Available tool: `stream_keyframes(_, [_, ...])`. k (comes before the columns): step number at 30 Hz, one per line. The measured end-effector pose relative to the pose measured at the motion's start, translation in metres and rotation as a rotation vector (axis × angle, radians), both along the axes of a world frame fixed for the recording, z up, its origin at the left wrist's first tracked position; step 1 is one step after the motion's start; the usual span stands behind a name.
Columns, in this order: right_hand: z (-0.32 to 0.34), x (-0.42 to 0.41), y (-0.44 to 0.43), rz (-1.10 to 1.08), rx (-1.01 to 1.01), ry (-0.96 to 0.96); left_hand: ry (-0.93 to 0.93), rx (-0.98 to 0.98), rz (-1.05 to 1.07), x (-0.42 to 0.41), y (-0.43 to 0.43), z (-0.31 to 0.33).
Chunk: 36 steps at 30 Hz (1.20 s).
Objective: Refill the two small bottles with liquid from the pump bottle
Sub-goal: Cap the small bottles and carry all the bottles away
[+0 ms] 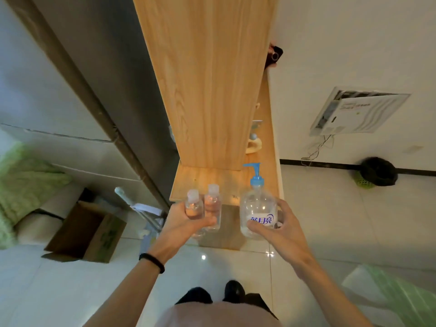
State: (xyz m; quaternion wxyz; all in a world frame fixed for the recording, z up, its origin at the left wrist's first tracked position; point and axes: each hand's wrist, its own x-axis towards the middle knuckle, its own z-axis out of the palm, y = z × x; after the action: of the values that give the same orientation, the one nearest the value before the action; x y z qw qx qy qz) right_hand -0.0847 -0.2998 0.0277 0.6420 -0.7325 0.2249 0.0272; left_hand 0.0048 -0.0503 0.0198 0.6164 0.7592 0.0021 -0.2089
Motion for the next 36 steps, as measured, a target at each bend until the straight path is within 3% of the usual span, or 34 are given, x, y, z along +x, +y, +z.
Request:
stream_keyframes(9, [-0.028,0.08,-0.029,0.001,-0.172,0.03,-0.089,0.091,-0.076,0.087,-0.045,-0.019])
stream_keyframes(14, [-0.047,0.099,-0.025,-0.001,-0.256,0.024,-0.074,0.04,-0.097,0.109,-0.049,-0.036])
stream_keyframes(36, [-0.058,0.115,-0.015,0.005,-0.38,0.035,-0.109,0.125,-0.238,0.151,-0.029,-0.053])
